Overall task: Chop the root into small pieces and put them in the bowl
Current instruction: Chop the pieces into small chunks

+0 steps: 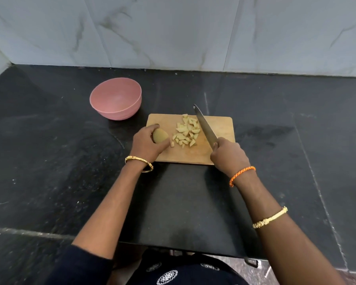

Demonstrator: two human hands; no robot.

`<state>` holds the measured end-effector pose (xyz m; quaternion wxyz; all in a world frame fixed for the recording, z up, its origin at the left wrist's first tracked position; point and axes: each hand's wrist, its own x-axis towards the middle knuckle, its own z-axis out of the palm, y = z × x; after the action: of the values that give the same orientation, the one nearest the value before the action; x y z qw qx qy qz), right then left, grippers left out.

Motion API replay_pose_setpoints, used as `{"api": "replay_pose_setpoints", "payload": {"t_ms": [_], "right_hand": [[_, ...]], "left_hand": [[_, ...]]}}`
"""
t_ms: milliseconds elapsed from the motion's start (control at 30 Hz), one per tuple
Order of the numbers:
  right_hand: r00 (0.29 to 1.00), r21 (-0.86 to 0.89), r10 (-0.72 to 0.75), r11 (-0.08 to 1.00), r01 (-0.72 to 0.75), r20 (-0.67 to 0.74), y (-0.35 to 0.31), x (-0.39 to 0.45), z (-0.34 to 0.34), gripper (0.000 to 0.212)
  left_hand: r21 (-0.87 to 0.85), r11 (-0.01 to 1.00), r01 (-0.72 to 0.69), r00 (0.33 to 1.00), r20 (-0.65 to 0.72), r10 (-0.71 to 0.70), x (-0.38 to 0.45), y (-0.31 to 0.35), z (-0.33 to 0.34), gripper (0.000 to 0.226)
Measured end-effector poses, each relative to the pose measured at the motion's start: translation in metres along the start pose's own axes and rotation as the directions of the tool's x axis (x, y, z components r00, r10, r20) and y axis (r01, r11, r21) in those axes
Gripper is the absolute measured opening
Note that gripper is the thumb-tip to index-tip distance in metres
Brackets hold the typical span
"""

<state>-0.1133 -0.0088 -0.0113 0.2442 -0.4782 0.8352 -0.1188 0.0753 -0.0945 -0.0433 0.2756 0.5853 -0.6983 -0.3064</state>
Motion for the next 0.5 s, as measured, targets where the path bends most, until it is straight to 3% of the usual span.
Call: {"api": "replay_pose_setpoints", "payload": {"t_ms": [200, 500], "right_hand": [[0.992, -0.23, -0.09, 0.967, 0.108, 0.086, -0.003, 0.007, -0.014, 0.025], [0.977, -0.373, -0.183, 0.903, 0.211, 0.108, 0.006, -0.002, -0.019, 0.035]], "left_hand": [[-0.174, 0.984, 0.045, 0.993, -0.096, -0.062, 0.015, 0.008, 0.011, 0.059], [-0.316, 0.949, -0.002, 0.996, 0.083, 0.03, 0.073, 0.027, 0.028, 0.032]]}}
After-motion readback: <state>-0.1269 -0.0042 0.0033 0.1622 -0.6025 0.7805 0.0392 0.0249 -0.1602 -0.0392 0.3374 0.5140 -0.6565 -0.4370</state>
